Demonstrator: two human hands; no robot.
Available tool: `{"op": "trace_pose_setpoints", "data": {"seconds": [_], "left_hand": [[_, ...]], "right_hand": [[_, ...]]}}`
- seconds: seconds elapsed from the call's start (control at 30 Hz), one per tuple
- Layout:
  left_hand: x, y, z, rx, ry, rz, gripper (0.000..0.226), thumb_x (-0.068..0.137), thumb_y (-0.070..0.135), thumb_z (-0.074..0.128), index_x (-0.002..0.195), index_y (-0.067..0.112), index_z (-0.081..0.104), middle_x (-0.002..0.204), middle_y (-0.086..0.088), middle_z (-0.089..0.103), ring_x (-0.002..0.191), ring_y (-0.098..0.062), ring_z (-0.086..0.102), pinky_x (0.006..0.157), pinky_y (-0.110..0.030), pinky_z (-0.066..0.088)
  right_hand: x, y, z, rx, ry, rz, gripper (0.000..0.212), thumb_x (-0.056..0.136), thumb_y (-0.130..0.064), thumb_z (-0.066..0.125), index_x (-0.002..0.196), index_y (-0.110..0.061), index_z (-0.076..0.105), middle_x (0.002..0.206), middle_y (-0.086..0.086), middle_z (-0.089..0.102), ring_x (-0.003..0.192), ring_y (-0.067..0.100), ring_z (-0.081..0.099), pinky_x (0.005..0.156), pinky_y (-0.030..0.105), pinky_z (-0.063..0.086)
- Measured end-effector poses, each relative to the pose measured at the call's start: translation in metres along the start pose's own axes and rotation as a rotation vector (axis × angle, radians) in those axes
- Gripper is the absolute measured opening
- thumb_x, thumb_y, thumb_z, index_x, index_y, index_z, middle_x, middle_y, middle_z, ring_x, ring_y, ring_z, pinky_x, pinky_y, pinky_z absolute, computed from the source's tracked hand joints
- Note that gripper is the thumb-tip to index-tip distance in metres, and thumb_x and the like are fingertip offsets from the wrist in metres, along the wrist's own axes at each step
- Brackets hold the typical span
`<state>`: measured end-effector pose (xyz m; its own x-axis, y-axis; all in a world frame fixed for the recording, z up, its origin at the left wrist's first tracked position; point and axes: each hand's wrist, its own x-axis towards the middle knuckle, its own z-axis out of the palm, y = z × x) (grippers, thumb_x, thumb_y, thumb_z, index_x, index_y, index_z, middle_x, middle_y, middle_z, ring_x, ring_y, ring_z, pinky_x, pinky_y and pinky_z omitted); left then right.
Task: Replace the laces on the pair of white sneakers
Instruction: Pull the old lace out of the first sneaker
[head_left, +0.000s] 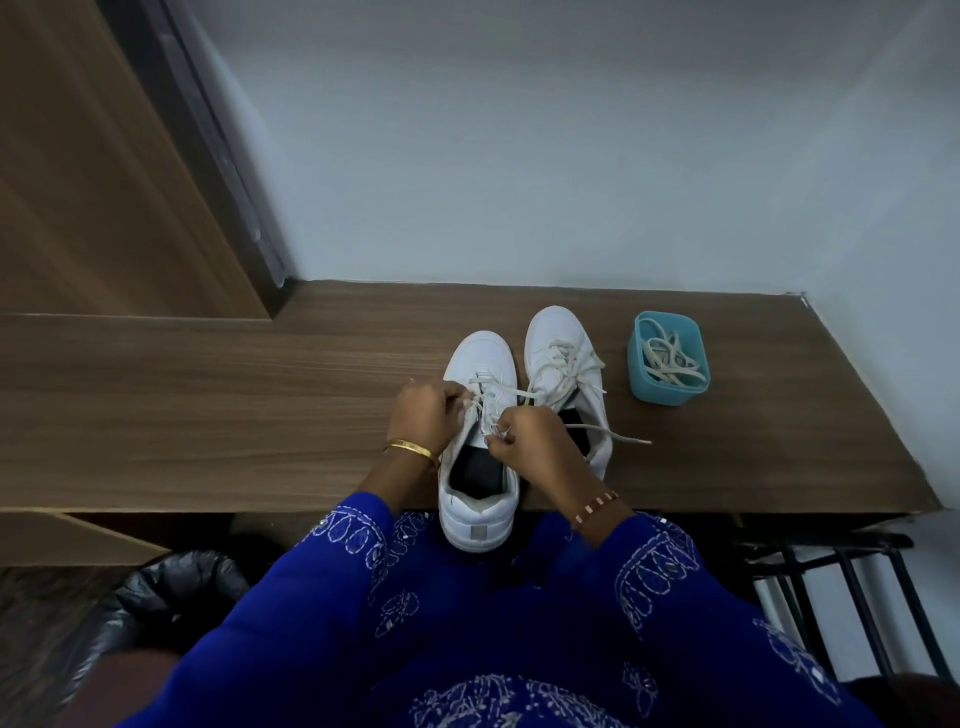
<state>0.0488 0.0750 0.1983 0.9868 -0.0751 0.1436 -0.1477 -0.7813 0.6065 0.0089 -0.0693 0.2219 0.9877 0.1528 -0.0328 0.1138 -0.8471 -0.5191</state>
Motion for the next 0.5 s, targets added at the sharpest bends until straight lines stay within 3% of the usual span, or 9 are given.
{"op": "trace_pose_setpoints", "data": {"seconds": [0.07, 0.17, 0.27, 0.33, 0.4, 0.5], "left_hand": [[0.0, -0.001, -0.004, -0.097, 0.142, -0.126, 0.017, 0.086, 0.005, 0.057, 0.094, 0.001, 0.071, 0.09, -0.019, 0.07, 0.085, -0.035, 0.064, 0.073, -0.029, 0.041], [0.003, -0.014, -0.011, -0.408, 0.368, -0.495, 0.017, 0.089, 0.003, 0.053, 0.095, -0.008, 0.066, 0.094, -0.025, 0.067, 0.091, -0.037, 0.061, 0.067, -0.024, 0.037], [0.002, -0.026, -0.011, -0.437, 0.374, -0.601, 0.019, 0.09, 0.009, 0.056, 0.096, -0.006, 0.065, 0.098, -0.023, 0.066, 0.095, -0.036, 0.061, 0.073, -0.026, 0.04], [-0.004, -0.024, -0.007, -0.288, 0.302, -0.503, 0.021, 0.09, 0.011, 0.056, 0.104, -0.003, 0.063, 0.106, -0.021, 0.064, 0.099, -0.035, 0.059, 0.08, -0.033, 0.044], [-0.007, -0.018, -0.002, -0.134, 0.247, -0.259, 0.028, 0.087, 0.007, 0.057, 0.113, -0.001, 0.06, 0.112, -0.021, 0.061, 0.102, -0.036, 0.057, 0.087, -0.038, 0.043], [-0.004, -0.006, 0.001, -0.044, 0.105, 0.115, 0.033, 0.078, 0.009, 0.058, 0.111, 0.004, 0.065, 0.099, -0.018, 0.068, 0.09, -0.035, 0.063, 0.084, -0.04, 0.046]], "right_hand": [[0.0, 0.002, 0.0, 0.016, 0.003, -0.001, 0.029, 0.085, -0.018, 0.06, 0.078, 0.01, 0.061, 0.068, 0.021, 0.061, 0.066, 0.029, 0.057, 0.059, 0.031, 0.038], [0.001, 0.003, 0.001, 0.065, 0.001, 0.017, 0.027, 0.085, -0.017, 0.061, 0.083, 0.01, 0.064, 0.072, 0.022, 0.065, 0.067, 0.028, 0.059, 0.063, 0.031, 0.043], [0.002, 0.004, 0.001, 0.089, -0.001, 0.036, 0.027, 0.085, -0.017, 0.062, 0.086, 0.01, 0.065, 0.076, 0.022, 0.067, 0.072, 0.028, 0.063, 0.067, 0.028, 0.044], [0.003, 0.004, 0.001, 0.09, -0.007, 0.042, 0.028, 0.085, -0.018, 0.062, 0.088, 0.01, 0.065, 0.079, 0.022, 0.068, 0.076, 0.029, 0.064, 0.071, 0.028, 0.045], [0.003, 0.003, 0.0, 0.083, -0.012, 0.043, 0.028, 0.085, -0.018, 0.062, 0.089, 0.009, 0.066, 0.08, 0.021, 0.068, 0.078, 0.028, 0.064, 0.071, 0.029, 0.046], [0.003, 0.002, 0.001, 0.07, -0.008, 0.028, 0.028, 0.085, -0.018, 0.061, 0.088, 0.01, 0.065, 0.08, 0.023, 0.068, 0.078, 0.03, 0.064, 0.071, 0.032, 0.046]]}}
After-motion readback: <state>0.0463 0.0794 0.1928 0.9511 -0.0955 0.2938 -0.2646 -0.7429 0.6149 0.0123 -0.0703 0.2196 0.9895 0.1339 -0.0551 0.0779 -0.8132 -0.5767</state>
